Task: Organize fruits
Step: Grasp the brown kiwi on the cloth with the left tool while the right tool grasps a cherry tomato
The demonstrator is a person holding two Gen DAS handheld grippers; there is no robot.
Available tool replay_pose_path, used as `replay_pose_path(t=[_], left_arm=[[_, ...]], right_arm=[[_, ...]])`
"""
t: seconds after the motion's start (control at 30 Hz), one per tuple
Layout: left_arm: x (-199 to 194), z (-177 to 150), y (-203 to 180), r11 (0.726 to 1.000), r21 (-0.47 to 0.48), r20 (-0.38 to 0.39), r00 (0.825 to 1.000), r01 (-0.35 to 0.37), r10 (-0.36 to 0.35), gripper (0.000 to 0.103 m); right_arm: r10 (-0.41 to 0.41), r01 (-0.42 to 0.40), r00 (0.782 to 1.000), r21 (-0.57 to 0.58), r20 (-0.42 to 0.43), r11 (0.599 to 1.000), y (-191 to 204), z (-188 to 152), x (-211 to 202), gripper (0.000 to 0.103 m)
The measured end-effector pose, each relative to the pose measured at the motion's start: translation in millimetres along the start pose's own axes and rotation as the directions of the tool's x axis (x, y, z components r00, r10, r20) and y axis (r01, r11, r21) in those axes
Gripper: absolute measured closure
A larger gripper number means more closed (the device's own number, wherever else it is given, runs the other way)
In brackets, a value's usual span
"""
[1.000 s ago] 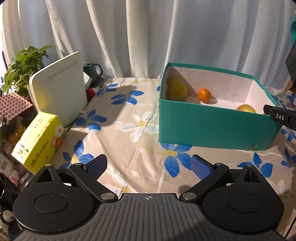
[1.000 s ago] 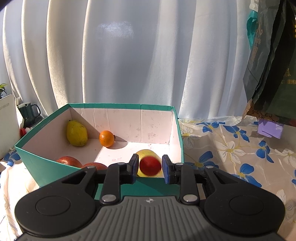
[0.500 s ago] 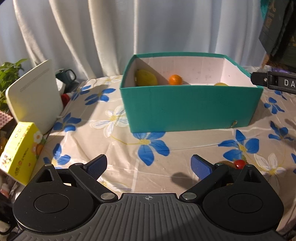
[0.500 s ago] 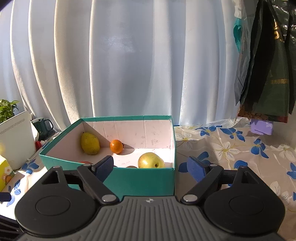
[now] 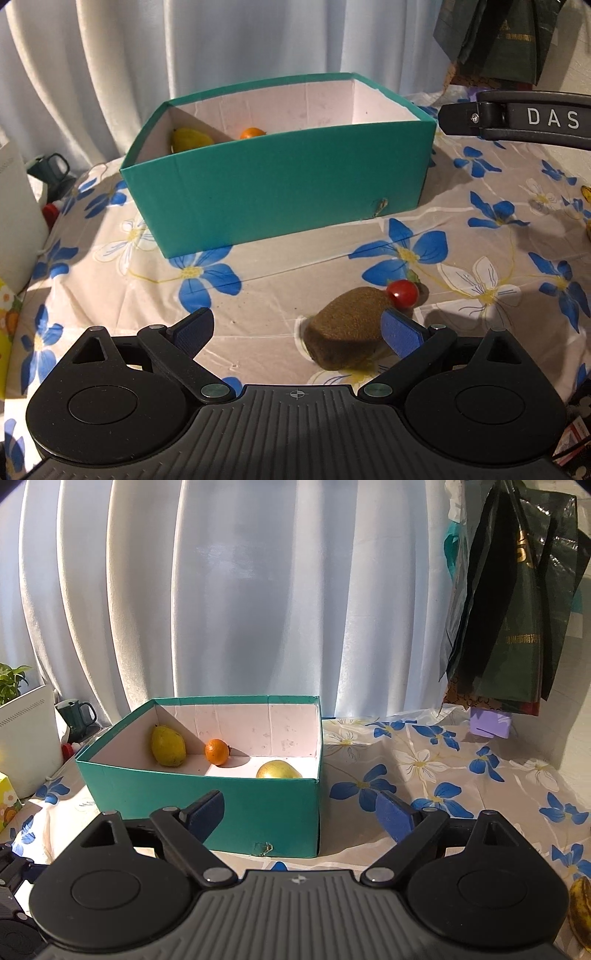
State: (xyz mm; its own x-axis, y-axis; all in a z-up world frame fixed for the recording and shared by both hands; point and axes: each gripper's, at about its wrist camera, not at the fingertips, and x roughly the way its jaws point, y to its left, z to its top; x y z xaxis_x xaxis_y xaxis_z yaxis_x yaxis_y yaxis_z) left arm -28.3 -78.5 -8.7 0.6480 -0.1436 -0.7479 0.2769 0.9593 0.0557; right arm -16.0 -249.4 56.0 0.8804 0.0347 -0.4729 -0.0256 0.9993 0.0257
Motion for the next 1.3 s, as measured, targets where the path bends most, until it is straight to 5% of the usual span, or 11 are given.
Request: replay_pose_path(t=[1.0, 1.3], left_arm=[[27, -4, -23, 0.996, 0.079, -0.053, 0.998, 0.046, -0.041, 0.004], [36, -6, -22, 0.995, 0.081, -0.085, 0.995, 0.058, -0.051, 0.015]], right_arm=[[-0.01, 0.01, 1.0, 0.012, -0.006, 1.0, -8, -2, 4, 0.013], [-0.027, 0.028, 1.0, 0.034, -0.013, 0.999, -15, -5, 6, 0.013]])
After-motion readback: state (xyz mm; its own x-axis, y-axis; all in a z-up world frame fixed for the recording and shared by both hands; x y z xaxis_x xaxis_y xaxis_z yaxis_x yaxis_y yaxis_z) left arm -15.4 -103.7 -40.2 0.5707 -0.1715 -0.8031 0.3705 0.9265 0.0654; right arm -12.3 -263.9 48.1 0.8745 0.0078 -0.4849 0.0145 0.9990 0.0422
